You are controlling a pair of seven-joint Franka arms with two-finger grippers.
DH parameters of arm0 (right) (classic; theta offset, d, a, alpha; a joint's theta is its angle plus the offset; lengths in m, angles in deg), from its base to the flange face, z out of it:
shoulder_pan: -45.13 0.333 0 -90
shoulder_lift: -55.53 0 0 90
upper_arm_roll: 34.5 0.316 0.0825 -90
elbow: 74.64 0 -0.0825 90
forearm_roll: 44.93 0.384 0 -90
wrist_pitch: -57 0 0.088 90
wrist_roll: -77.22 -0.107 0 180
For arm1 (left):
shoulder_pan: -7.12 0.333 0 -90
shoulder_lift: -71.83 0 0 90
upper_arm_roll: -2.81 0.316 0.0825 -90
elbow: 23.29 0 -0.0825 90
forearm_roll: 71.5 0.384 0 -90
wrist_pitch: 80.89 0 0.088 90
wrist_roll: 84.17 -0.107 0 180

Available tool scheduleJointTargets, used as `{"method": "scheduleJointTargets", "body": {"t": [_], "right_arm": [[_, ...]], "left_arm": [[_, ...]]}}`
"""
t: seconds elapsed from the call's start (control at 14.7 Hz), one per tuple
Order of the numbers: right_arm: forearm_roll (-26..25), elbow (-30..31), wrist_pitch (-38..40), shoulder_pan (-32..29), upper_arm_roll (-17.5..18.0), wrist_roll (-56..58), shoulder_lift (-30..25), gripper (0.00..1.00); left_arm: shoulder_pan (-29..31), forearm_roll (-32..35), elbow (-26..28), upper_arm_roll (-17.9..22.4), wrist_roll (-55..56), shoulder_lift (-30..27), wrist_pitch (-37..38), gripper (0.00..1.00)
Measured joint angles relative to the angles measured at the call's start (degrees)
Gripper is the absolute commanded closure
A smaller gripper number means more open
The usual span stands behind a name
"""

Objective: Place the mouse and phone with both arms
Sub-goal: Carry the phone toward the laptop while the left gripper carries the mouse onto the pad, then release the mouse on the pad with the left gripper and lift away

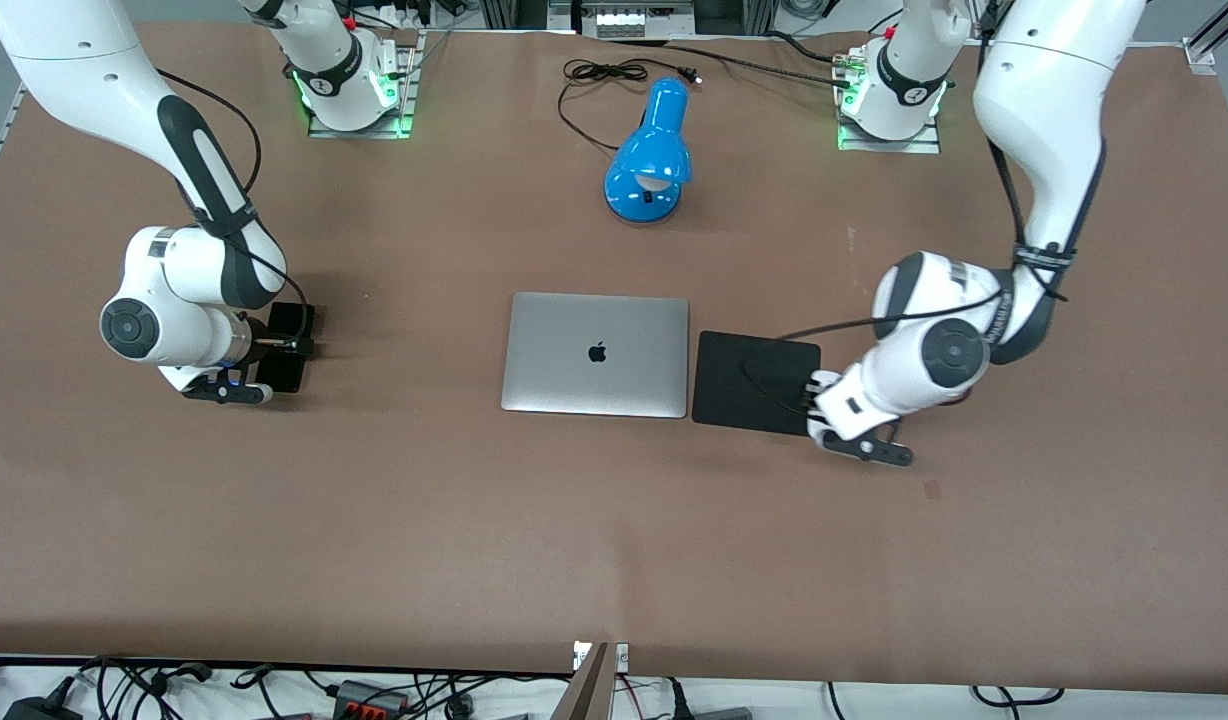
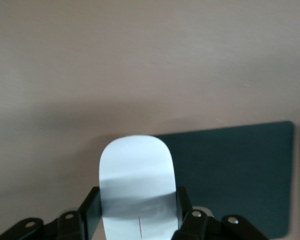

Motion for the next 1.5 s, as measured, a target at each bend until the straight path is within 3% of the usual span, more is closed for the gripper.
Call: {"method": "scheduleJointTargets", "body": {"t": [0.34,0.54,0.82,0.88,0.95,1.02,1.36,1.5], "right_arm": [[0.00,-0.89,3.62,1.15,1.13,0.02,-2.93,0.76],[0.01,-3.01,7.73,5.14,1.54,-1.80,-6.15,0.77],[0.03,-4.22,8.39,12.76,1.92,-11.72,-6.33,0.76],[0.04,-4.22,8.31,15.22,2.05,-14.93,-5.99,0.77],[0.16,-4.22,8.16,17.72,2.12,-18.44,-5.65,0.77],[0.52,-4.28,7.96,20.01,2.17,-21.87,-5.38,0.77],[4.56,-6.49,4.92,27.30,2.23,-32.47,-2.31,0.77],[4.66,-7.01,2.66,28.54,2.23,-35.32,0.02,0.77]], "left_arm": [[-4.91,0.00,0.90,-0.35,6.10,2.12,1.16,0.55],[-4.93,0.00,0.88,-0.29,6.20,3.57,-0.32,0.55],[-5.15,0.00,0.87,-0.30,6.20,4.69,-1.64,0.53],[-5.37,0.00,0.87,-0.31,6.20,4.69,-1.85,0.48],[-5.61,0.00,0.87,-0.32,6.20,4.72,-1.99,0.27],[-5.79,0.00,0.86,-0.33,6.20,4.76,-2.11,0.00],[-5.58,0.00,-0.35,-0.21,6.35,4.65,-1.69,0.00],[-4.76,0.00,-3.32,0.15,6.36,3.56,3.86,0.00]]}}
